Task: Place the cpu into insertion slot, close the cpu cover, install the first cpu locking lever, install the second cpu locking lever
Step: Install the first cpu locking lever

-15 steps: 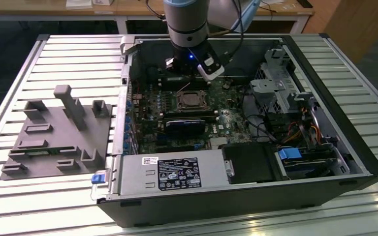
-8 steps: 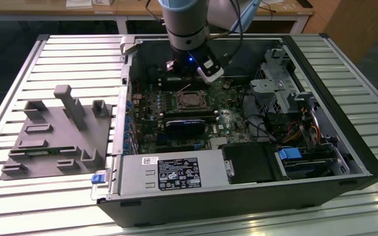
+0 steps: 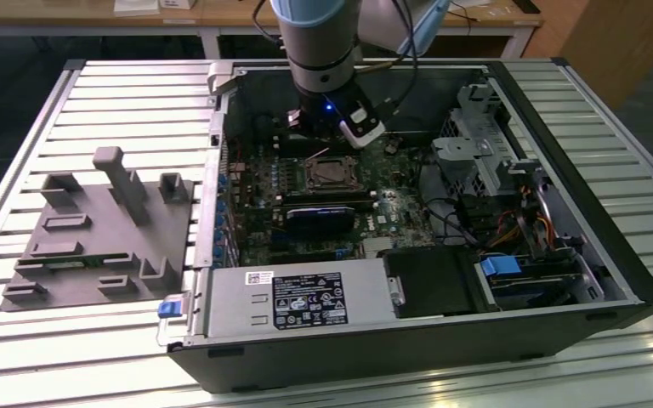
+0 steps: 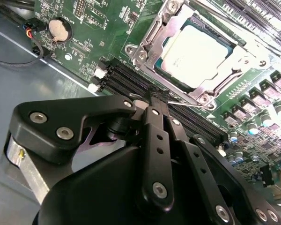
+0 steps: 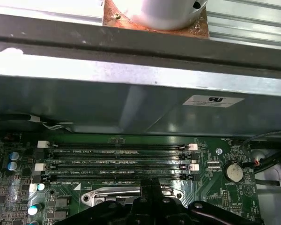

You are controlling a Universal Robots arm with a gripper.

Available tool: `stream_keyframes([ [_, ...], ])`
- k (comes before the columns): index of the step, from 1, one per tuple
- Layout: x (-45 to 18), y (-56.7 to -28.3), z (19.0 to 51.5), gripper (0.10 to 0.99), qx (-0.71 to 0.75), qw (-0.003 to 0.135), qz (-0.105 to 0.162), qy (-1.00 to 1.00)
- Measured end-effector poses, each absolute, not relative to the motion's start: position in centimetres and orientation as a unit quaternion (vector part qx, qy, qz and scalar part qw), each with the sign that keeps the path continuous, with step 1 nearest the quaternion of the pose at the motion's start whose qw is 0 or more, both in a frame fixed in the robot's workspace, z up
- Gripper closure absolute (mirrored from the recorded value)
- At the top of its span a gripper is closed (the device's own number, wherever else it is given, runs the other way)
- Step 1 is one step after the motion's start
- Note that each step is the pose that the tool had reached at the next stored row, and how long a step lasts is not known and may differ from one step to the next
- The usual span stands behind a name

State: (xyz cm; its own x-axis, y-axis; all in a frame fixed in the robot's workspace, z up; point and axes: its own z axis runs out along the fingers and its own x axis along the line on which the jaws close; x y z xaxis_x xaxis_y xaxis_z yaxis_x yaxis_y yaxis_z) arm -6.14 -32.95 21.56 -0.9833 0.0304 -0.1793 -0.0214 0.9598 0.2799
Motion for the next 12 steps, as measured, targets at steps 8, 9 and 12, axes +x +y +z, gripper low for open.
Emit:
stream_keyframes([
  [8, -6.14, -32.17, 21.28, 0.984, 0.007, 0.092, 0.138, 0.986],
  [9, -6.14, -32.09, 21.24, 0.984, 0.008, 0.092, 0.137, 0.986],
  [12, -6.14, -31.89, 21.14, 0.984, 0.011, 0.093, 0.133, 0.987],
])
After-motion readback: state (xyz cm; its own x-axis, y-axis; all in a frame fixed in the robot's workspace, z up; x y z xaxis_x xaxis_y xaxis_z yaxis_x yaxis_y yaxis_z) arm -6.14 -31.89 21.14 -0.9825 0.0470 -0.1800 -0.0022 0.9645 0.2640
